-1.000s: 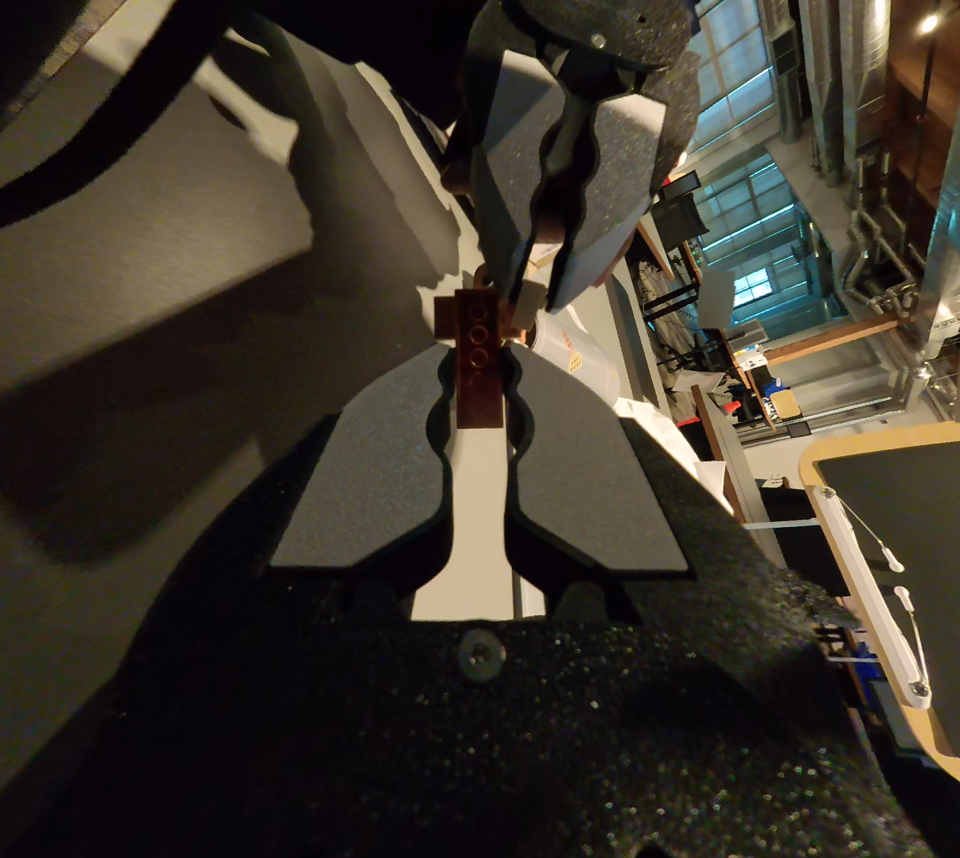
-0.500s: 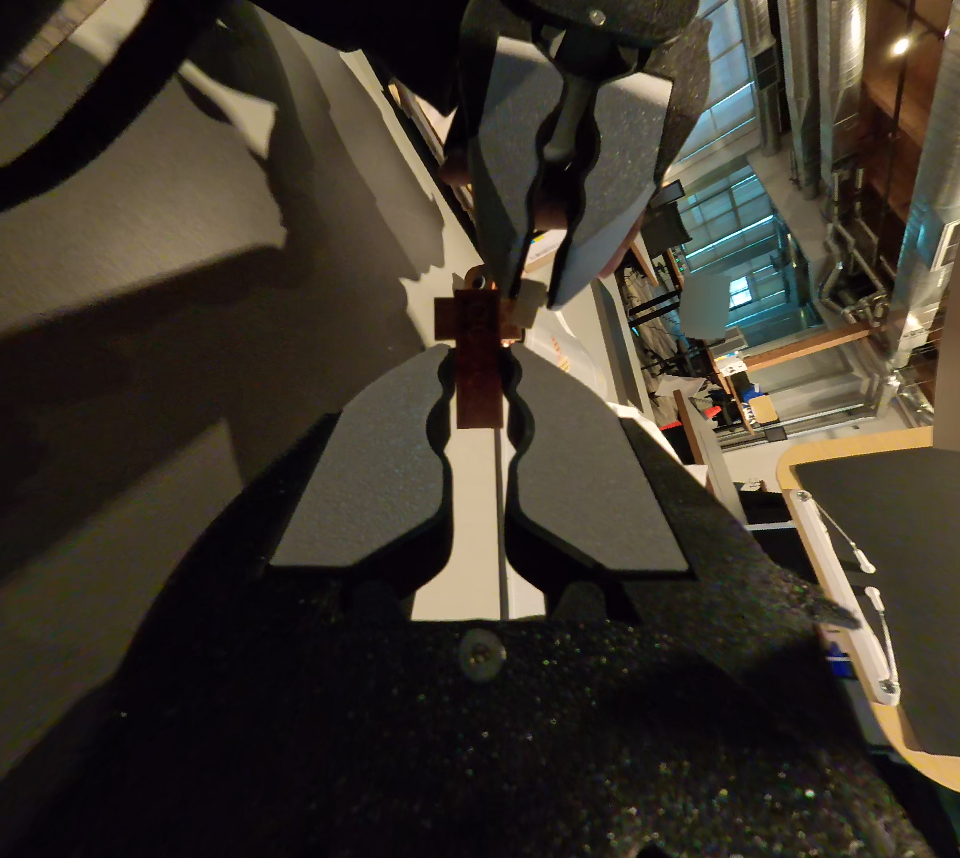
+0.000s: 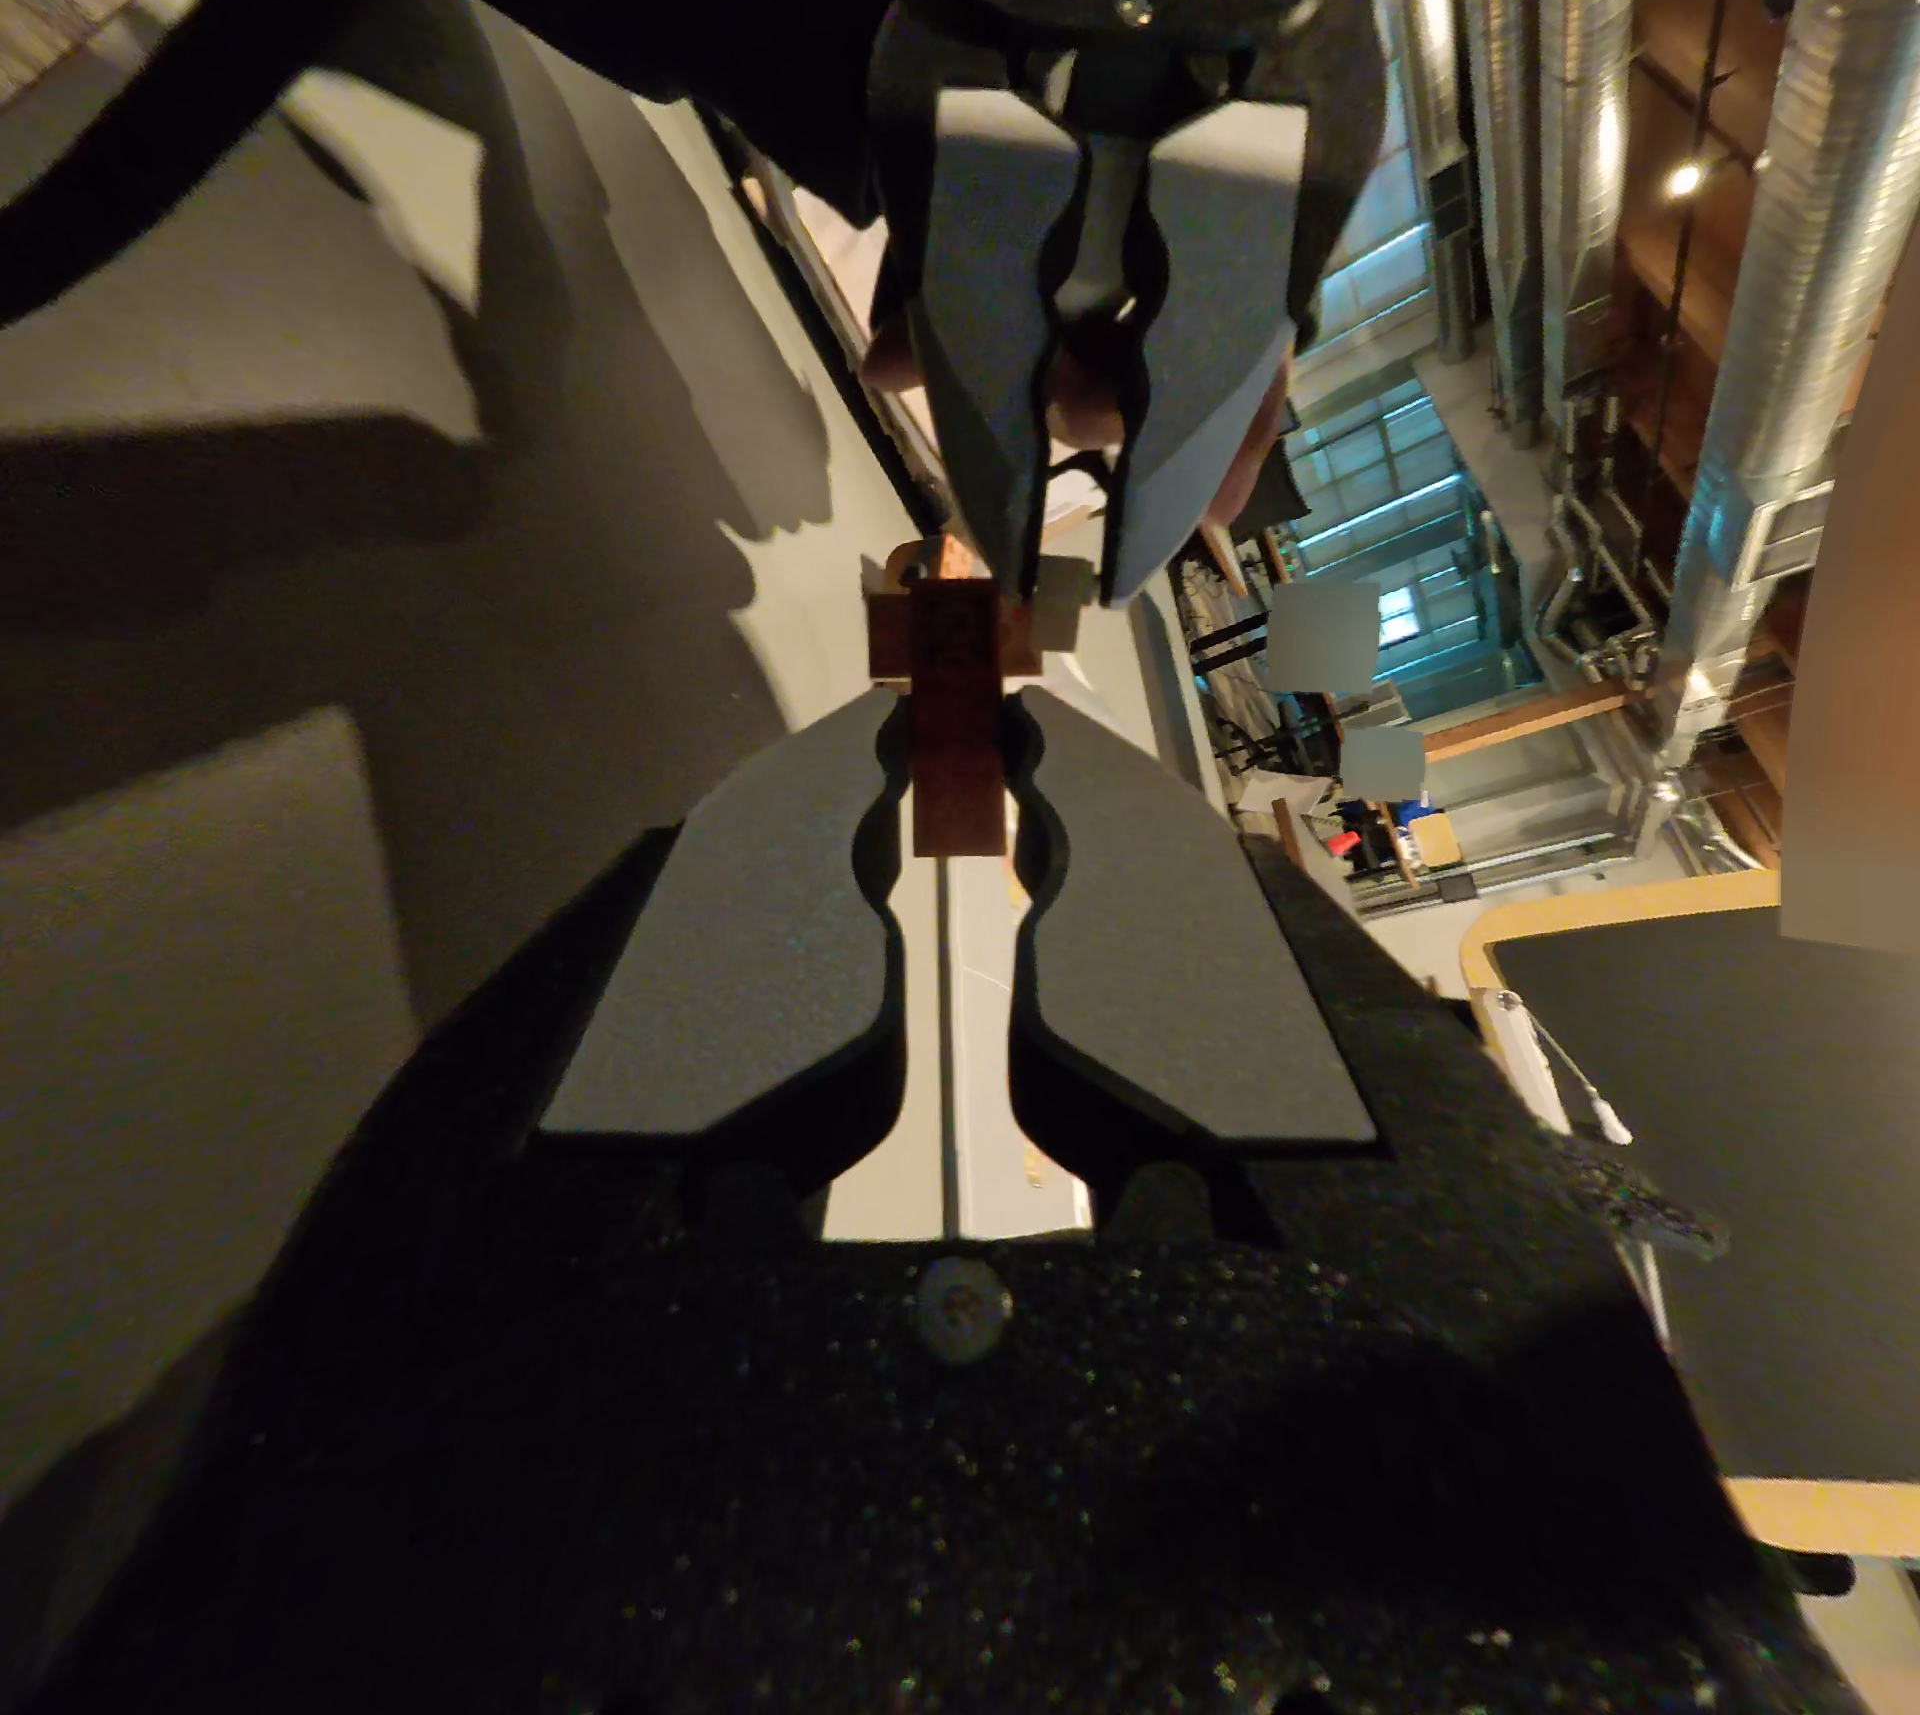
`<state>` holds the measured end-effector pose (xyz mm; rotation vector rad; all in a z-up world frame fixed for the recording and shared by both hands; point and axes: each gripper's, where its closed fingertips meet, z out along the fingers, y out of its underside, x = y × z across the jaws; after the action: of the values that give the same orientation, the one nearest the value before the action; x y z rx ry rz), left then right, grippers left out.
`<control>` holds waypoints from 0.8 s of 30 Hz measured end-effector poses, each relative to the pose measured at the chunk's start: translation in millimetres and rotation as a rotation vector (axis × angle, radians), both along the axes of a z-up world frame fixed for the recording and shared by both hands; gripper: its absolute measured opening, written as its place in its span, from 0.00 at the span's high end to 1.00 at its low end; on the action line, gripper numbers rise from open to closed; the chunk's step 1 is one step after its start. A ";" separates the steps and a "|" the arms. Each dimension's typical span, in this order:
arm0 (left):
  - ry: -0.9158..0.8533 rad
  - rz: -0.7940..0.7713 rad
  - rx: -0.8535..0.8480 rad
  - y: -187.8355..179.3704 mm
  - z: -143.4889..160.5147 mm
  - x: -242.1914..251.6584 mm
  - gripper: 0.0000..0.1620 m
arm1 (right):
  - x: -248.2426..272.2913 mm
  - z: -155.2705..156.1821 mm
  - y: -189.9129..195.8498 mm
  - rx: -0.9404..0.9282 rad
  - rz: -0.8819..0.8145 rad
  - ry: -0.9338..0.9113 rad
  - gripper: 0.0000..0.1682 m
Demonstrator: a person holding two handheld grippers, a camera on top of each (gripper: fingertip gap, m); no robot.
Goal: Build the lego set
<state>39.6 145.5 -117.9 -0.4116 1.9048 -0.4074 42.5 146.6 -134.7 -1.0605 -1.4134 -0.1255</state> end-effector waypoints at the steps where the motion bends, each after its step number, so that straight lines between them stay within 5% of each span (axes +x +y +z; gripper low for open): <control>1: -0.018 0.005 0.032 0.5 1.7 0.4 0.93 | 0.6 1.5 0.1 0.010 -0.003 0.004 0.90; 24: -0.463 0.029 0.832 -5.9 37.2 2.9 0.93 | 5.6 16.1 -1.2 0.132 -0.036 0.024 0.90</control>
<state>42.5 139.7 -80.7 0.1995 1.4471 0.3029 48.1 145.4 -118.7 -0.9753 -1.3465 -0.2282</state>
